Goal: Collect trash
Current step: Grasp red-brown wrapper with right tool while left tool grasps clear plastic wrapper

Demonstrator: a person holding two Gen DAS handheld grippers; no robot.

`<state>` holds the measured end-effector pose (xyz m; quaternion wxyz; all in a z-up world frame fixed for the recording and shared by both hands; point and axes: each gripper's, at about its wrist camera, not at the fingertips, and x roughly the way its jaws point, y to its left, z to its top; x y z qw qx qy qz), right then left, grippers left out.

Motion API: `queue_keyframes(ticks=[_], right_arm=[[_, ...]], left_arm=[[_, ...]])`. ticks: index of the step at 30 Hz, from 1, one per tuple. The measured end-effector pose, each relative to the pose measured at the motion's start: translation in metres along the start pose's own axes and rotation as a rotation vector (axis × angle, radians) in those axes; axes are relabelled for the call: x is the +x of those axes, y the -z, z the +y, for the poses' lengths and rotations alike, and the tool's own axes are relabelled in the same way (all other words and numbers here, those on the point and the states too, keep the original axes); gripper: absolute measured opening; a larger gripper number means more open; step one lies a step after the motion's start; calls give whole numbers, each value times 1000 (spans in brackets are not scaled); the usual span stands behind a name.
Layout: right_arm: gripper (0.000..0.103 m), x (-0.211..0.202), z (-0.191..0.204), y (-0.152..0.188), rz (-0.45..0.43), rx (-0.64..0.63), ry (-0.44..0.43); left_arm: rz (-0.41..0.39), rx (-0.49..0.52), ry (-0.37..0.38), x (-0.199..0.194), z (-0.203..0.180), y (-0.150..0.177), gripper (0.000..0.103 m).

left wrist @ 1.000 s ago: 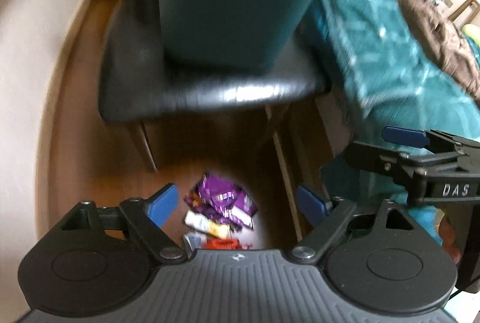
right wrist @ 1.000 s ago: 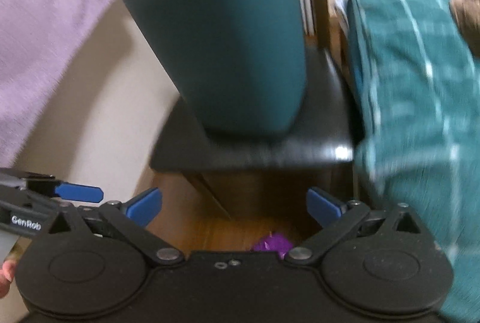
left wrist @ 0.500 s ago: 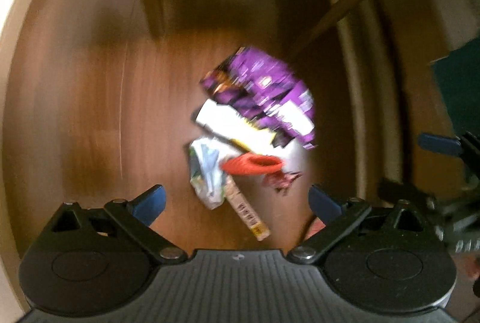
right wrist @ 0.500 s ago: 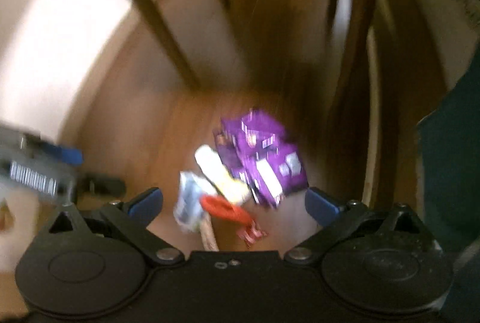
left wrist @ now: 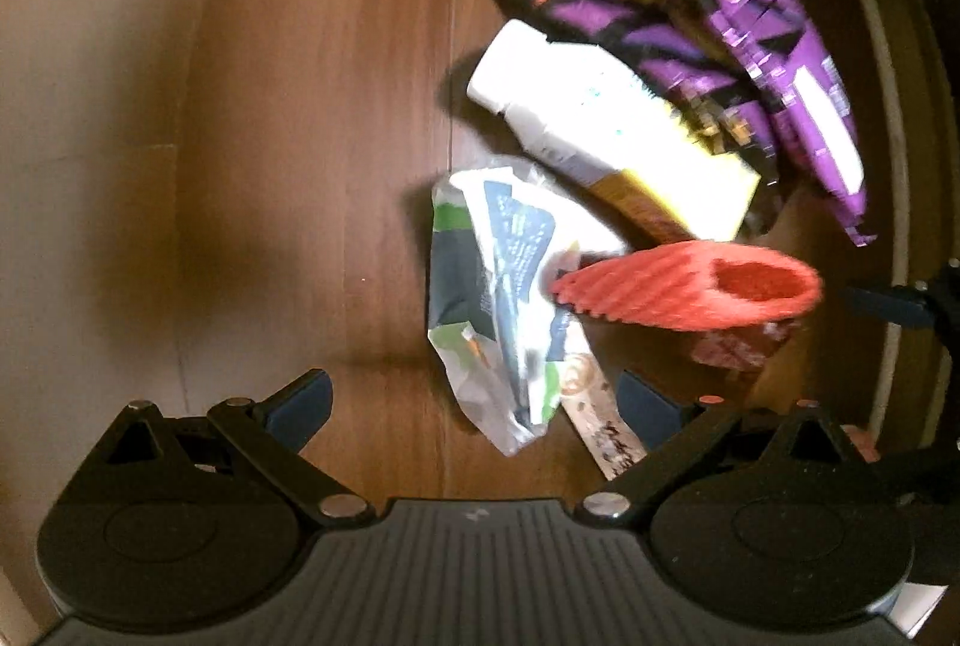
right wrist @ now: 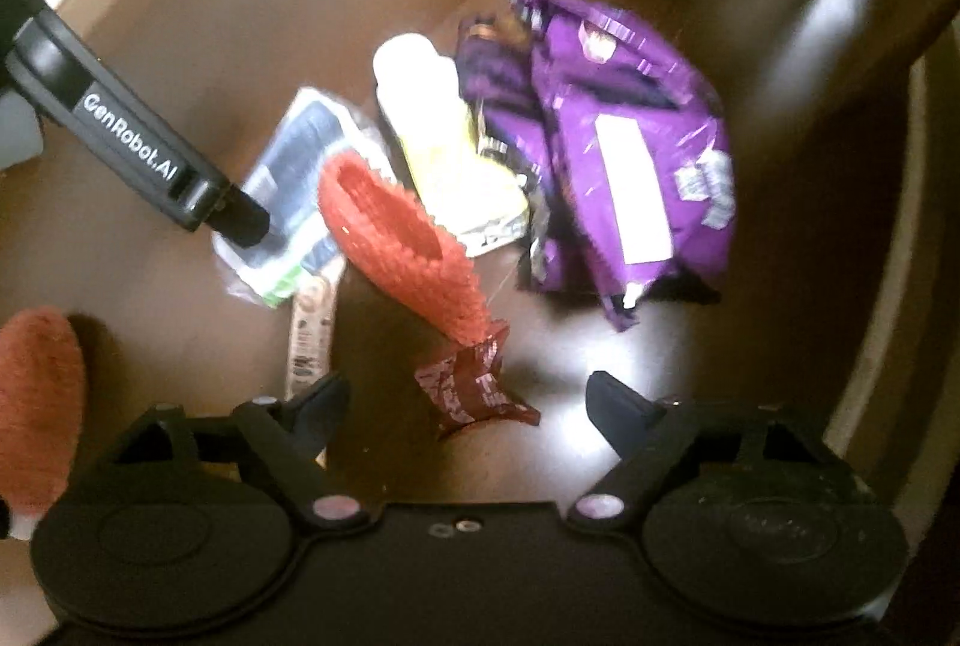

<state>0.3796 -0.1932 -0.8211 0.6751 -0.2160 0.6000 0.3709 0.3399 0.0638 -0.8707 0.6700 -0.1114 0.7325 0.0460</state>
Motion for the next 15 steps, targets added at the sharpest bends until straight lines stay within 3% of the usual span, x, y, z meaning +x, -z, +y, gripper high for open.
queue_keyframes(ticks=[4,6,8,10,13,15], right_arm=[[78,29,5,4,16,-42,10],[76,40,10,7,32,-75,19],[70,48,14,11,49,-99,29],[65,51,17,15,58,-109,34],[52,53,21,19,61,-115,42],[50,52,23,22,61,-108,51]], left_arm=[[9,32,16,19,2,-2,96],[22,38,26,26,4,-3,87],[34,37,34,31,5,-4,68],[44,26,48,34,7,-6,58],[46,3,87,35,12,-8,54],[50,-8,98,35,14,-10,37]])
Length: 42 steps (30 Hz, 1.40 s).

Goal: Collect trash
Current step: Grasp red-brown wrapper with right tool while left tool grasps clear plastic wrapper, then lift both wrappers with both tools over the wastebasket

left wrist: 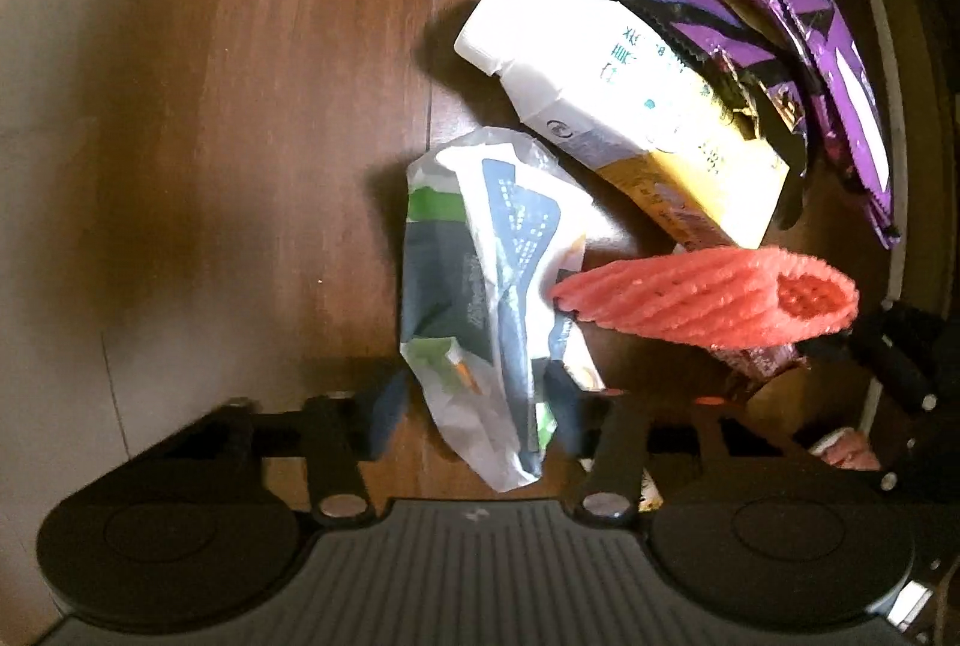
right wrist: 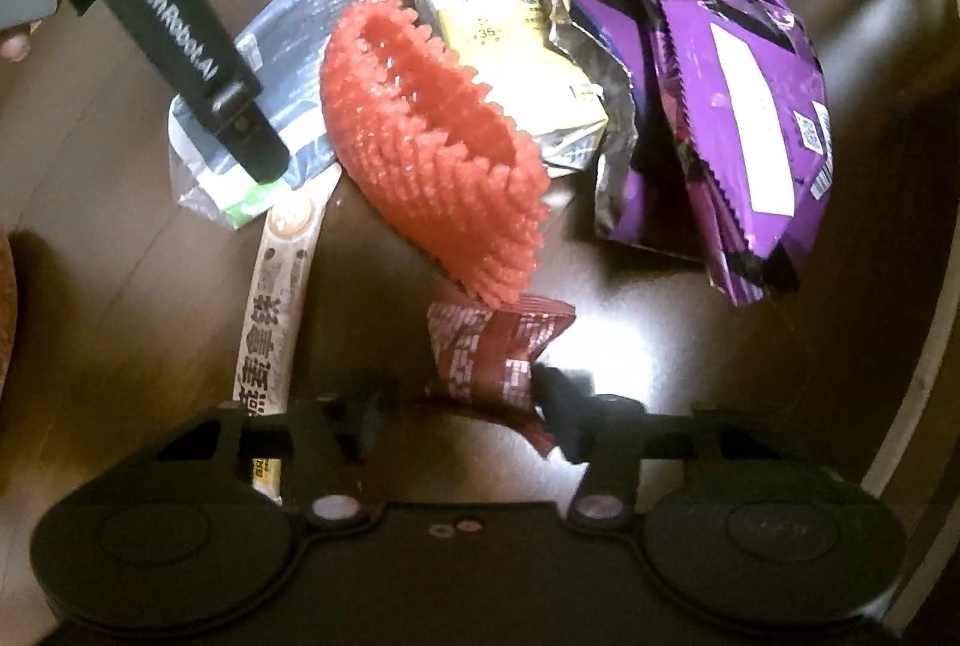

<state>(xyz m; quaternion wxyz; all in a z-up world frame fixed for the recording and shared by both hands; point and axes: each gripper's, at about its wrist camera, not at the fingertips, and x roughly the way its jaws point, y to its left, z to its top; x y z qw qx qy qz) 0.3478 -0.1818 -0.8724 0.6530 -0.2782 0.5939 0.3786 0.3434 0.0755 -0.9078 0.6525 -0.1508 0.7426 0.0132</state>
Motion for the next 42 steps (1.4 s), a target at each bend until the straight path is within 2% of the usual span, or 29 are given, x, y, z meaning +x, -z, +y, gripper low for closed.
queue_keyframes(ticks=[1,6,16,21,27,35,42], right_arm=[[50,-1,1,1,-2,7,4],[45,-17,0,9,-12,84,2],[43,-94,-5,18,-64,299,5],[43,-155,-9,9,-118,350,3],[43,-253,-11,-13,-193,396,-3],[43,-402,-24,-53,-349,407,18],[43,-522,-42,-98,-494,413,30]], left_arm=[[1,-4,0,-1,1,0,31],[-10,-34,-13,-10,-3,4,15],[-49,-108,-24,-78,-9,18,11],[-84,-129,-12,-145,-15,29,11],[-121,-148,1,-234,-20,41,11],[-270,-151,38,-390,-52,36,11],[-406,-104,64,-521,-91,22,11]])
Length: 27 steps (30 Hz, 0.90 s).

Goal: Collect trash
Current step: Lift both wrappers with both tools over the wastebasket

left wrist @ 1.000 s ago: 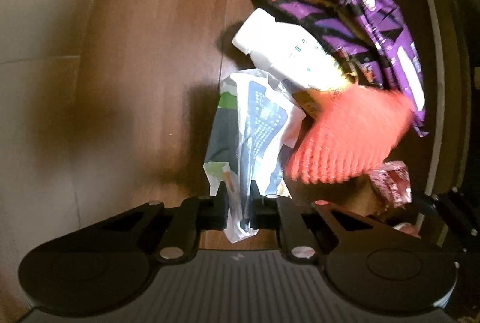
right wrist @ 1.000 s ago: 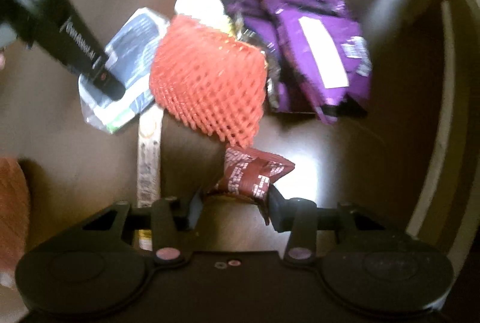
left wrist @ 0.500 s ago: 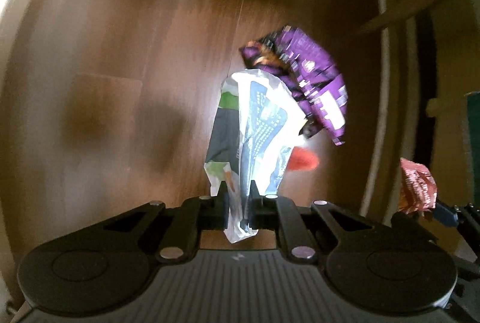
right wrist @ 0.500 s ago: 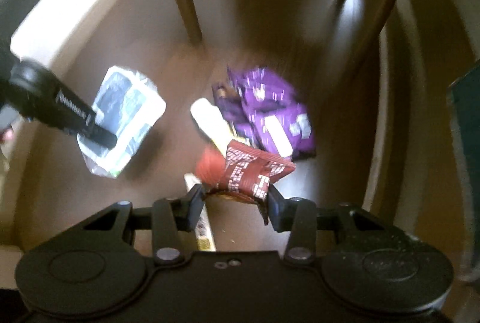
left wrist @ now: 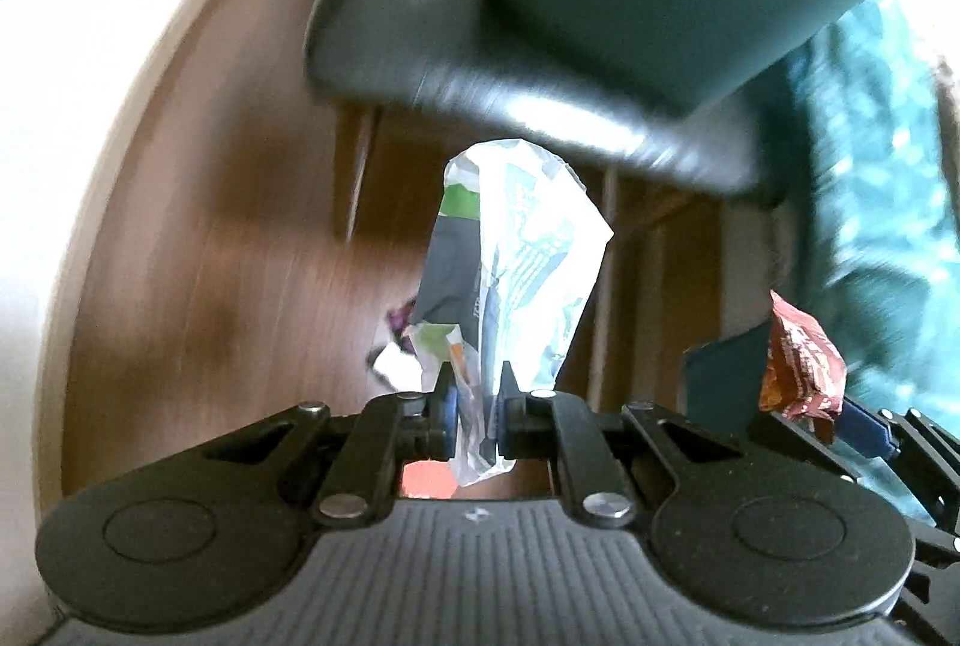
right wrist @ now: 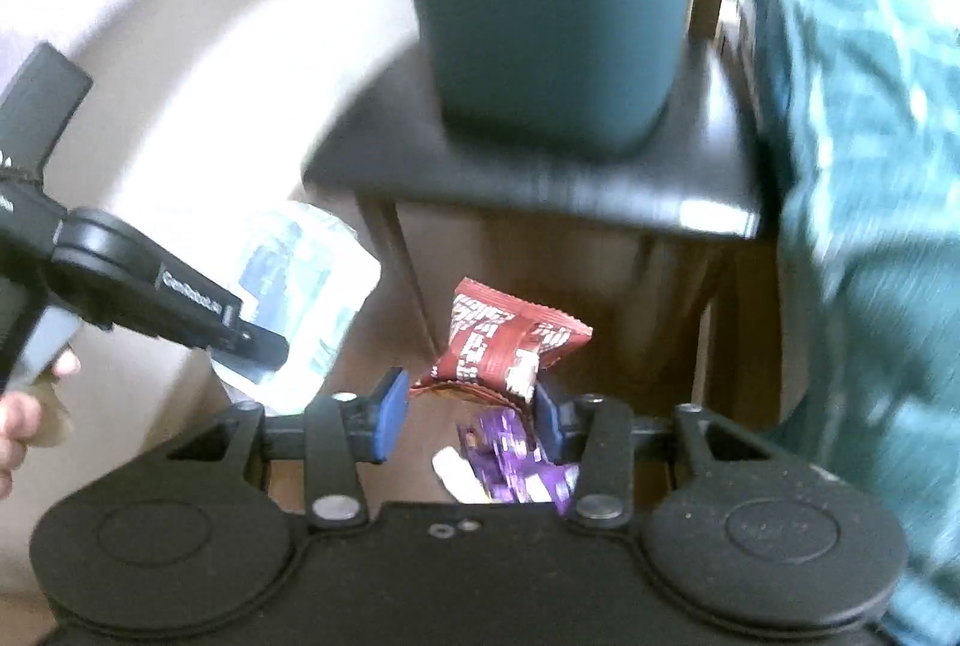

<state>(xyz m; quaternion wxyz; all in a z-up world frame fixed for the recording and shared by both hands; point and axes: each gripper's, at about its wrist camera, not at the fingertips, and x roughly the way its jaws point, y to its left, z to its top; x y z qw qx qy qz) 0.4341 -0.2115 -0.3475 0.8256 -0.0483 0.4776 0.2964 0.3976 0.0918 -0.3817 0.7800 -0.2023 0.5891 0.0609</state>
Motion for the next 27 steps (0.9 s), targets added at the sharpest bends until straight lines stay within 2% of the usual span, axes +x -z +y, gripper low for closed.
queue_keyframes(ticks=[3,8,16,22,27], right_arm=[[43,-35,-4,-39,-56,25,-22],[43,-86,-7,-101,-159,-27,-10],[43,-133,-13,-188,-299,-97,48],[43,-125,-27,-251,-307,-108,41],[43,-114,-21,-280,-272,-133,49]], left_arm=[[-55,25,10,-42,-19,-24,11],[-141,67,18,-97,-44,-63,11],[-269,122,23,-163,-101,-118,11],[-381,227,1,-193,-153,-174,11],[-384,231,-34,-192,-172,-220,11]])
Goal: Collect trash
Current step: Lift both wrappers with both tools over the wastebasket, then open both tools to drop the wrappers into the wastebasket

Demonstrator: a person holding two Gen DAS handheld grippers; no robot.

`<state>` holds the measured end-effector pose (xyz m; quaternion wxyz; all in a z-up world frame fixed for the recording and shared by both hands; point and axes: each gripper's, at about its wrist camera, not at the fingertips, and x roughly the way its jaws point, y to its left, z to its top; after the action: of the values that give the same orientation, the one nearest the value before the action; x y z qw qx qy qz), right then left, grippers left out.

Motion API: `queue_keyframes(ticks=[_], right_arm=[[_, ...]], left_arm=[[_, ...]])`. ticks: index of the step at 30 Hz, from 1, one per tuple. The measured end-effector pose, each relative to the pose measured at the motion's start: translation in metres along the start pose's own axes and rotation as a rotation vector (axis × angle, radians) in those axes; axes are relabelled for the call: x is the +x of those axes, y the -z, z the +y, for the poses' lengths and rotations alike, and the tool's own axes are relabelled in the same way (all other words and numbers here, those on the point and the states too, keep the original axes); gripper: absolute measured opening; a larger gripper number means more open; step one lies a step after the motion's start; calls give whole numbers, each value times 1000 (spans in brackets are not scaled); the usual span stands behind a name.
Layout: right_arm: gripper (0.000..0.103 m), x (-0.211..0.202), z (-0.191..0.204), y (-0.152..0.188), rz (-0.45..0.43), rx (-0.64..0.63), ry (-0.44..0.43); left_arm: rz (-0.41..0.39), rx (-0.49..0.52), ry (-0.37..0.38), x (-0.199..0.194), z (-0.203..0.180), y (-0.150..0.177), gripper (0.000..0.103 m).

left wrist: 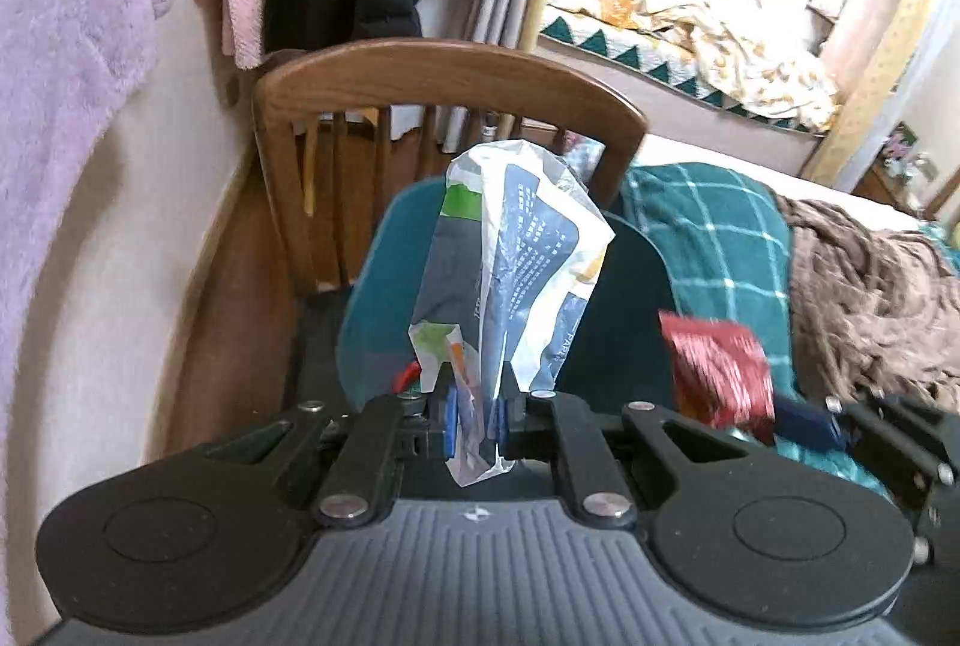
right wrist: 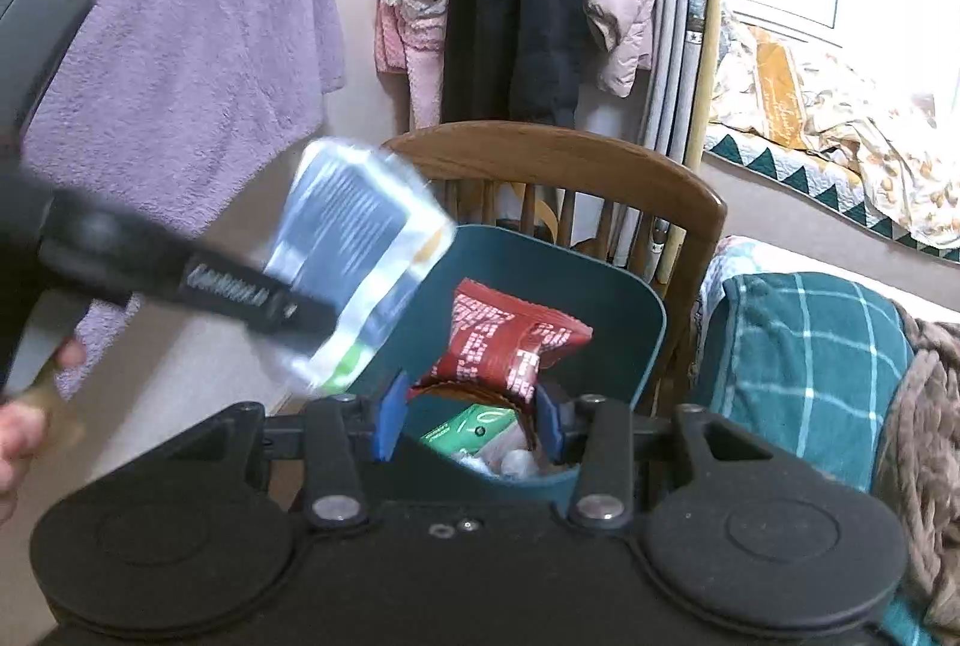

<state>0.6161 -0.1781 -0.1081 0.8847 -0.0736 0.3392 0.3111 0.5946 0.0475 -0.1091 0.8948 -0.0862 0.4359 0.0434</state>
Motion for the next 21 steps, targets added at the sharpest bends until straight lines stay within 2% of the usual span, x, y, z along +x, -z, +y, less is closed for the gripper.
queue_keyframes(ticks=[3,7,12,17,21], right_arm=[[43,13,-2,-6,32,-9,7],[43,31,-5,-5,76,-8,29],[43,55,-12,-5,120,-8,46],[43,76,-15,-5,157,-26,28],[44,91,-13,0,198,-54,11]], left_arm=[[18,15,-16,8,-1,-16,11],[69,35,-37,32,-3,-22,11],[125,60,-77,64,-4,-16,11],[198,69,-107,95,-1,-11,11],[256,89,-92,113,-2,-6,11]])
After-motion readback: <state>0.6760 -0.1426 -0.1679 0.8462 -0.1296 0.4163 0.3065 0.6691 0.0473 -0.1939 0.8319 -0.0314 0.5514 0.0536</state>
